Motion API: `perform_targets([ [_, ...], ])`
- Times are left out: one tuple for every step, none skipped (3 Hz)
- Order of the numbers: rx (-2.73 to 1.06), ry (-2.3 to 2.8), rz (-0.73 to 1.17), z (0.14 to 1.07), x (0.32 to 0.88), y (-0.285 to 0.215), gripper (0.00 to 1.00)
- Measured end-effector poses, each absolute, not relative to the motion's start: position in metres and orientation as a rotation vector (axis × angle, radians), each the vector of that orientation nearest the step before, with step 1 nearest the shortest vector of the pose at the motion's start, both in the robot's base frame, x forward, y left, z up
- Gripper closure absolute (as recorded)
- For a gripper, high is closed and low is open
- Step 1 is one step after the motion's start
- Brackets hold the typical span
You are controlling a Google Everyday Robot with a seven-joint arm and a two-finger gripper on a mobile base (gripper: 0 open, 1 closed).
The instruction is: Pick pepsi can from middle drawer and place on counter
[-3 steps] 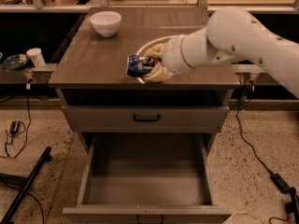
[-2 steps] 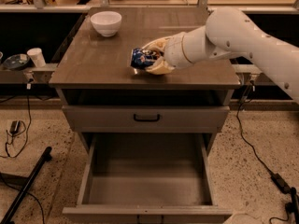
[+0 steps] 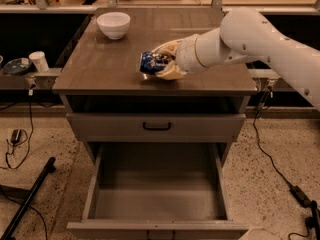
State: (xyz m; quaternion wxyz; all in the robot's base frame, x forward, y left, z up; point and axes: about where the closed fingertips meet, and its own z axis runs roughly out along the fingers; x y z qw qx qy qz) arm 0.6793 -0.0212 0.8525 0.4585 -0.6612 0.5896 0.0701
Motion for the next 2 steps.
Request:
perform_targets([
  [-1.629, 1.452, 0.173, 0.8525, 0.6793, -0.0212, 0.59],
  [-1.629, 1.452, 0.173, 0.8524, 0.6793, -0.0211, 0.36],
])
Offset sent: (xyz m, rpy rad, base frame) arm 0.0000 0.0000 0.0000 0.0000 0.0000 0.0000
